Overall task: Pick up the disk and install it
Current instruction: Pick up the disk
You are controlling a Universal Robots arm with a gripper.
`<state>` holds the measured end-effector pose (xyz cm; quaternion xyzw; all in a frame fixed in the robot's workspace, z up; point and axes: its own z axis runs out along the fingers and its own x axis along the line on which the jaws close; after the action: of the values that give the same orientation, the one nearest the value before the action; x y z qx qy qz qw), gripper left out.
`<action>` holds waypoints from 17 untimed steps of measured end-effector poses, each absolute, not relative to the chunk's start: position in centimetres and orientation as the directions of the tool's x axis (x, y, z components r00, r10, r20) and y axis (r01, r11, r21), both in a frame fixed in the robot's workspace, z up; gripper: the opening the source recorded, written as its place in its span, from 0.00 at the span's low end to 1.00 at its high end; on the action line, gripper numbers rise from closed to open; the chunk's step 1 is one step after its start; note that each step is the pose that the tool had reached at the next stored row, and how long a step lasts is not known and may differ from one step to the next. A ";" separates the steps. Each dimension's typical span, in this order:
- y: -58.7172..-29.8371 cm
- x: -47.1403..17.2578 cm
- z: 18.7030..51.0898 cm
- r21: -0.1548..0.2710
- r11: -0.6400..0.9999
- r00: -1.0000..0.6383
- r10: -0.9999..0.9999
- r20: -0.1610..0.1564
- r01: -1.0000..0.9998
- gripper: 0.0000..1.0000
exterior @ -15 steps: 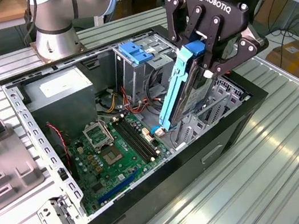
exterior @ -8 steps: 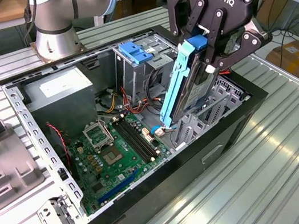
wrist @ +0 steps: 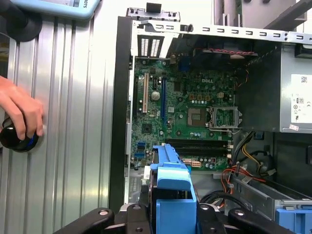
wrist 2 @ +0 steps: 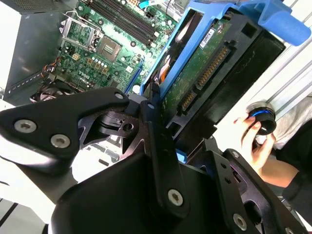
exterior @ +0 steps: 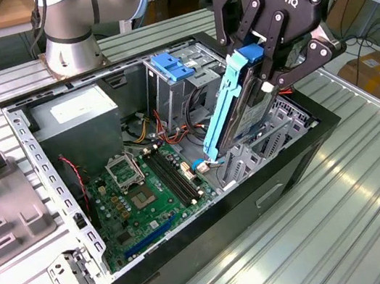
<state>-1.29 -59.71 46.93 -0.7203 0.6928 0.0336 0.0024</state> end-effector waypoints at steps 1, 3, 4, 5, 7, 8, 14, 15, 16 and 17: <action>-59.7 -1.3 46.9 0.043 -0.040 0.038 -0.998 -0.052 -0.998 0.36; -59.7 -1.1 46.9 0.043 -0.040 0.038 -0.998 -0.052 -0.998 0.36; -59.7 -1.0 46.9 0.043 -0.040 0.038 -0.998 -0.052 -0.998 0.36; -59.8 -0.9 46.9 0.043 -0.040 0.038 -0.998 -0.052 -0.998 0.36; -59.8 -0.6 46.9 0.043 -0.040 0.038 -0.998 -0.052 -0.998 0.36; -59.8 -0.5 46.9 0.043 -0.040 0.038 -0.998 -0.052 -0.998 0.36; -59.8 0.8 46.9 0.043 -0.040 0.038 -0.998 -0.052 -0.998 0.36; -59.8 1.1 46.9 0.043 -0.040 0.038 -0.998 -0.052 -0.998 0.36; -59.8 1.3 46.9 0.043 -0.040 0.038 -0.998 -0.052 -0.998 0.36; -59.8 1.4 46.9 0.043 -0.040 0.038 -0.998 -0.052 -0.998 0.36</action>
<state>1.43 -59.81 46.93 -0.7203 0.6928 0.0336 0.0023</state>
